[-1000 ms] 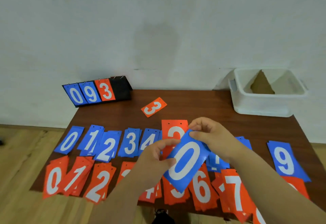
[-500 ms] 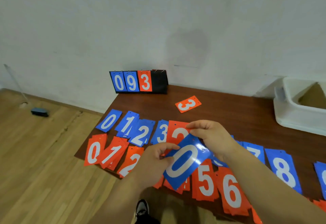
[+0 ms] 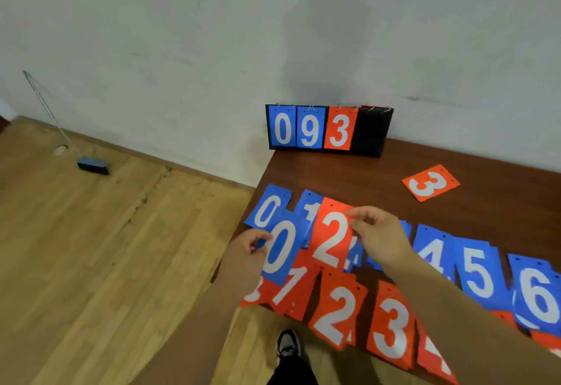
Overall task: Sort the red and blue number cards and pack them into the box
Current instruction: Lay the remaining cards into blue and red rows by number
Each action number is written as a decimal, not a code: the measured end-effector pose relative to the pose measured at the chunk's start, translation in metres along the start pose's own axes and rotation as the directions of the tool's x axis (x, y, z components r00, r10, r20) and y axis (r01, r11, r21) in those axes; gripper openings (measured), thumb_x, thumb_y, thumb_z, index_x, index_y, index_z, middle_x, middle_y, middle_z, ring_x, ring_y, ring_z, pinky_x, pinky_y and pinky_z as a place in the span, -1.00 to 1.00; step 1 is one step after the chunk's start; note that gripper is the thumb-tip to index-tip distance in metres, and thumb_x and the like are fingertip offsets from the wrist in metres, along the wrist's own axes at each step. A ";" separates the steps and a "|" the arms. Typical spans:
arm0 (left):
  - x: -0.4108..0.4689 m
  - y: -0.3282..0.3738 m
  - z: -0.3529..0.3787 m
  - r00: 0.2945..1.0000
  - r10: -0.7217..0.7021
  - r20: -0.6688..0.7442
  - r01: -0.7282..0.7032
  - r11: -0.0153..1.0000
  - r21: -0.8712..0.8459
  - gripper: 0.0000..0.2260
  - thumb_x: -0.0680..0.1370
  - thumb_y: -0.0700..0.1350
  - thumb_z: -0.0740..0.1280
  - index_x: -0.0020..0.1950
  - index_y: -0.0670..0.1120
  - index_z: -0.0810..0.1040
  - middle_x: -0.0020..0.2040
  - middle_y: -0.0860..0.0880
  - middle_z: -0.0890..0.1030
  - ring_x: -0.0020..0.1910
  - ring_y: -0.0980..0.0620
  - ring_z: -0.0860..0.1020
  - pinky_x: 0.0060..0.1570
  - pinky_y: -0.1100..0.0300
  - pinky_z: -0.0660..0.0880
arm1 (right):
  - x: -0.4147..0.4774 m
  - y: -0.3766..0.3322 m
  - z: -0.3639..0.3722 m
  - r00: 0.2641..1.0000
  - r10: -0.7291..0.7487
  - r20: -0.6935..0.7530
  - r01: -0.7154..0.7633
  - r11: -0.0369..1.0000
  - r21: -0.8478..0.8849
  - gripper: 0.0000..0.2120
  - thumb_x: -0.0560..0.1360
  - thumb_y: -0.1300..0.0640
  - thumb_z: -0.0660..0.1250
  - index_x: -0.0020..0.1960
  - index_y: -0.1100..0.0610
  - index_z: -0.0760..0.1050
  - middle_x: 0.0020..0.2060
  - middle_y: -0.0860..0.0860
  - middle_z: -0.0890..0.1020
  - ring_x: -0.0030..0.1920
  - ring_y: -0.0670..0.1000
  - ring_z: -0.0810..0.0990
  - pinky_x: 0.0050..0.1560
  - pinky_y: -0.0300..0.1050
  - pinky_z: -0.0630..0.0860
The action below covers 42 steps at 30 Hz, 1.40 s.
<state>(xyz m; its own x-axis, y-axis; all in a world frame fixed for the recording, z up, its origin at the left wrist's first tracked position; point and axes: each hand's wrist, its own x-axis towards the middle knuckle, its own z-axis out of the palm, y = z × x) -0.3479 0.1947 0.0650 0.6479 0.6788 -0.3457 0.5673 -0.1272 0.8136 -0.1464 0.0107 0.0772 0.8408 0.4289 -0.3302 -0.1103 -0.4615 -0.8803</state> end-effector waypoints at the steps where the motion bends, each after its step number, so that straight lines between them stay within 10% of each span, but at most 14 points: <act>1: 0.018 -0.008 -0.013 0.999 -0.032 -0.044 0.032 0.999 -0.003 -0.77 0.63 -0.23 0.29 0.07 0.11 0.60 -0.04 0.10 0.63 -0.38 0.15 0.50 -0.40 0.21 0.47 | 0.003 -0.001 0.013 1.000 0.006 -0.007 -0.006 1.000 -0.029 -0.81 0.56 0.33 0.34 0.00 0.10 0.67 -0.33 -0.07 0.63 -0.46 -0.23 0.50 -0.37 -0.42 0.42; 13: 0.162 -0.032 0.000 1.000 -0.009 -0.003 0.009 0.997 0.081 -0.73 0.62 -0.22 0.29 0.27 0.03 0.57 0.24 -0.01 0.57 -0.02 0.07 0.56 -0.27 0.44 0.43 | 0.005 0.026 0.052 0.980 0.177 -0.089 -0.193 0.953 -0.232 -0.83 0.62 0.14 0.34 0.01 -0.15 0.58 -0.05 -0.18 0.65 -0.14 -0.13 0.62 -0.27 -0.30 0.47; 20: 0.130 -0.028 0.015 0.992 0.093 0.081 -0.117 0.916 0.384 -0.69 0.60 0.02 0.39 0.35 0.13 0.52 0.52 0.00 0.30 0.47 -0.04 0.32 0.29 0.15 0.41 | -0.016 0.040 0.039 0.965 0.254 -0.070 -0.263 0.937 -0.229 -0.81 0.65 0.16 0.28 0.01 -0.12 0.56 -0.05 -0.18 0.65 -0.10 -0.12 0.65 -0.26 -0.30 0.58; 24: 0.096 -0.027 0.027 0.974 0.161 0.158 -0.216 0.873 0.437 -0.70 0.58 0.10 0.38 0.31 0.19 0.50 0.46 0.04 0.33 0.50 -0.06 0.27 0.44 -0.13 0.35 | -0.039 0.061 0.027 0.965 0.260 0.027 -0.237 0.913 -0.333 -0.82 0.64 0.16 0.28 0.05 -0.12 0.56 -0.05 -0.18 0.65 -0.06 -0.08 0.66 -0.08 -0.18 0.66; 31: 0.060 -0.021 0.052 0.936 0.168 0.309 -0.294 0.856 0.426 -0.65 0.60 0.09 0.38 0.38 0.14 0.46 0.40 0.09 0.35 0.46 0.06 0.26 0.46 0.05 0.31 | -0.064 0.101 0.026 0.977 0.206 0.056 -0.136 0.801 -0.583 -0.87 0.60 0.10 0.34 0.08 -0.13 0.51 0.06 -0.13 0.55 -0.02 -0.17 0.53 -0.06 -0.36 0.48; 42: 0.048 0.020 0.095 0.823 0.370 0.431 -0.556 0.677 0.481 -0.53 0.56 0.17 0.37 0.44 0.14 0.39 0.44 0.06 0.34 0.46 0.02 0.27 0.40 0.01 0.32 | -0.056 0.088 -0.044 0.969 0.107 -0.224 -0.220 0.790 -0.572 -0.50 0.52 -0.06 0.45 0.41 0.00 0.44 0.37 0.00 0.47 0.36 0.09 0.45 0.29 0.09 0.52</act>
<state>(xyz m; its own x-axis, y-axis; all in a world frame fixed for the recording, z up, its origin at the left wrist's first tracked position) -0.2575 0.1560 0.0206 0.9622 0.1997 -0.1854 0.2684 -0.8118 0.5185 -0.1804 -0.0881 0.0332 0.9215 0.1917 -0.3377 0.0309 -0.9030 -0.4285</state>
